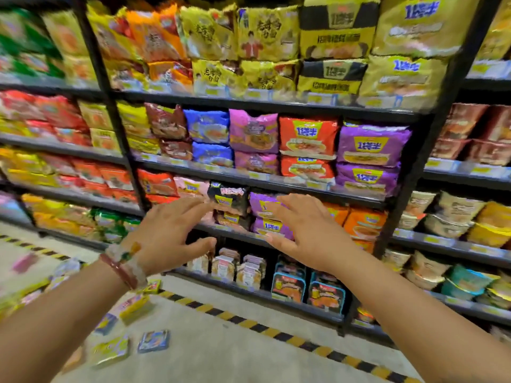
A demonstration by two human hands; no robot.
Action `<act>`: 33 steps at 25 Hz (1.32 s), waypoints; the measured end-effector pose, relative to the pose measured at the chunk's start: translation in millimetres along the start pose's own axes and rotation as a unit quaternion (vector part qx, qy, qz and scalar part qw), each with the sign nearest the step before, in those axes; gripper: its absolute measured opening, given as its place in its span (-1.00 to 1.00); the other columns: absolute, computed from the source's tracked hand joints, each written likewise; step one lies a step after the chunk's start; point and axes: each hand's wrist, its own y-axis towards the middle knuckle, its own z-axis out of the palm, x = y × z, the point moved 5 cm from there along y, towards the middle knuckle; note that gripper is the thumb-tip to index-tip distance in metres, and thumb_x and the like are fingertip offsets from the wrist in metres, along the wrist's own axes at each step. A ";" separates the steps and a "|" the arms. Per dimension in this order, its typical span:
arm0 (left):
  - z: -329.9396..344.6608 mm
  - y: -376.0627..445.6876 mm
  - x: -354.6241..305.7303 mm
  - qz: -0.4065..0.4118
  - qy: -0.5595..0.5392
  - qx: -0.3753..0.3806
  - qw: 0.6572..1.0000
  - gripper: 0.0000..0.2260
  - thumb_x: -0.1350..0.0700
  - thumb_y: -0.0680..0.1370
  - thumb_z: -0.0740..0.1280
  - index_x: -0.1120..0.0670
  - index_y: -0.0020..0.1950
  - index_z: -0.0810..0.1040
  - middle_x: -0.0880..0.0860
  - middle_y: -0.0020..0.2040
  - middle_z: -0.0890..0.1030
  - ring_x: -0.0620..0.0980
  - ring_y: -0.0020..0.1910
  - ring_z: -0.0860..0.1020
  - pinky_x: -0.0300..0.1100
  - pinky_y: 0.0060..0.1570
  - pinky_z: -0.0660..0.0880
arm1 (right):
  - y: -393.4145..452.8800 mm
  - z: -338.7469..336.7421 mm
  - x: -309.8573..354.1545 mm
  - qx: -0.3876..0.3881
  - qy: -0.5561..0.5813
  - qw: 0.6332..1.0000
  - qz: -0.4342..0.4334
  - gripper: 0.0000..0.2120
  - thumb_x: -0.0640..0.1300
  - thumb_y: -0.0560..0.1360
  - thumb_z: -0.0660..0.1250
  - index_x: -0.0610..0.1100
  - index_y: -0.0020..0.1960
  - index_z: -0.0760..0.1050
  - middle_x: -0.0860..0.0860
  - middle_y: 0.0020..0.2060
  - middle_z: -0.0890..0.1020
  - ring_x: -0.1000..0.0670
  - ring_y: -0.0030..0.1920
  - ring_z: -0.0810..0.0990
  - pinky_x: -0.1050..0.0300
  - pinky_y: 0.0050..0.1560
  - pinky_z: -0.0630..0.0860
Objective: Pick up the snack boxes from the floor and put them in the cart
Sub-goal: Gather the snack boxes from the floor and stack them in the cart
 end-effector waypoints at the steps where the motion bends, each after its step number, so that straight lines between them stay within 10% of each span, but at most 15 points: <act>1: 3.4 3.8 14.5 -0.020 0.004 0.002 1.000 0.00 -0.59 0.23 -0.30 -0.09 0.50 0.21 -0.08 0.49 0.23 -0.04 0.47 0.21 -0.02 0.39 0.16 | 23.2 9.2 -0.5 0.007 0.004 1.000 -0.021 -0.11 0.42 0.29 -0.33 0.10 0.54 0.05 0.02 0.51 0.14 -0.02 0.49 0.03 0.02 0.47 -0.12; 17: 55.8 -31.9 242.4 -0.313 0.080 -0.029 0.946 -0.44 -0.30 0.46 0.11 0.04 0.27 0.47 0.14 0.20 0.58 0.15 0.13 0.58 0.19 0.03 0.48 | 327.8 146.9 111.0 0.057 0.107 0.941 -0.315 -0.06 0.51 0.33 -0.38 0.05 0.53 0.10 0.02 0.48 0.23 -0.05 0.48 0.10 0.01 0.44 -0.13; 33: 235.7 -96.0 600.7 -0.335 0.012 0.015 0.942 -0.48 -0.17 0.45 0.15 0.13 0.27 0.49 0.19 0.21 0.56 0.20 0.14 0.57 0.19 0.08 0.48 | 515.4 427.4 343.9 0.112 0.221 0.937 -0.246 -0.44 0.19 0.55 0.06 -0.17 0.32 0.45 -0.10 0.21 0.56 -0.01 0.23 0.34 0.11 0.24 0.20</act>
